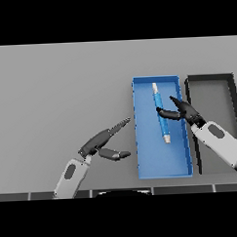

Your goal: Pick up the blue pipe and place it into the blue bin.

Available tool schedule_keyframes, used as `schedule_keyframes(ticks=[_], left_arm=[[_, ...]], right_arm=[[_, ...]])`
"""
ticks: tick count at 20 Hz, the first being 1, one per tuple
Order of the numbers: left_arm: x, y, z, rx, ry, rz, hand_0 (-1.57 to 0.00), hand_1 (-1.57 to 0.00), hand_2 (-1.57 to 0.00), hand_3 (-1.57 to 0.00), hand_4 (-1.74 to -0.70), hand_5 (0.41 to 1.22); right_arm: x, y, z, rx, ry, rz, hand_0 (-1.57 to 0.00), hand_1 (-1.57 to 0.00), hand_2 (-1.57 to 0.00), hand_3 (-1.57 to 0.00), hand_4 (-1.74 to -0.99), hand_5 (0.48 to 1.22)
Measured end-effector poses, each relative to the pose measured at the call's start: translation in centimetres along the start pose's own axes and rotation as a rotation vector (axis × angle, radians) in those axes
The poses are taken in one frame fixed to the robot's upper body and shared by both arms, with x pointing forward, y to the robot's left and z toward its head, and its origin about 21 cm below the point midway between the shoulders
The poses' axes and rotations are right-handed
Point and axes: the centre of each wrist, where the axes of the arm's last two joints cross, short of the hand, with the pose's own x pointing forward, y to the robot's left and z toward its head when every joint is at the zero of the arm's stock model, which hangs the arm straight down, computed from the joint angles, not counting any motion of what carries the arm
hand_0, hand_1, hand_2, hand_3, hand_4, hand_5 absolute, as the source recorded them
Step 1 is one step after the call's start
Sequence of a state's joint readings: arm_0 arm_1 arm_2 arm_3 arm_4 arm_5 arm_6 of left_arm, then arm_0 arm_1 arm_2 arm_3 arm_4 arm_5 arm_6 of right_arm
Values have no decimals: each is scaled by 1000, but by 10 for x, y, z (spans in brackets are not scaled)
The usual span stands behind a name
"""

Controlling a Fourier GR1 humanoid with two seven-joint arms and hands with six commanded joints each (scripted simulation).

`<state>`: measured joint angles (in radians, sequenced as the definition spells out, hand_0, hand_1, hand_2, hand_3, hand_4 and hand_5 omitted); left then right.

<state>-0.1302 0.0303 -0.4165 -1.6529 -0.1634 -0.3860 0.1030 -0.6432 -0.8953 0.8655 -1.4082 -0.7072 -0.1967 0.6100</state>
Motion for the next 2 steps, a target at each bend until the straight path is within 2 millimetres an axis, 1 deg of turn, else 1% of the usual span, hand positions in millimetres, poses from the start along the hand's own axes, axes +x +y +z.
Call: schedule_keyframes(ticks=[2], left_arm=[[-1, -1, 3, -3, 2, -1, 1, 1, 1, 1, -885, 431]], right_arm=[[1, 0, 0, 5, 0, 8, -6, -5, -5, -3, -1022, 643]])
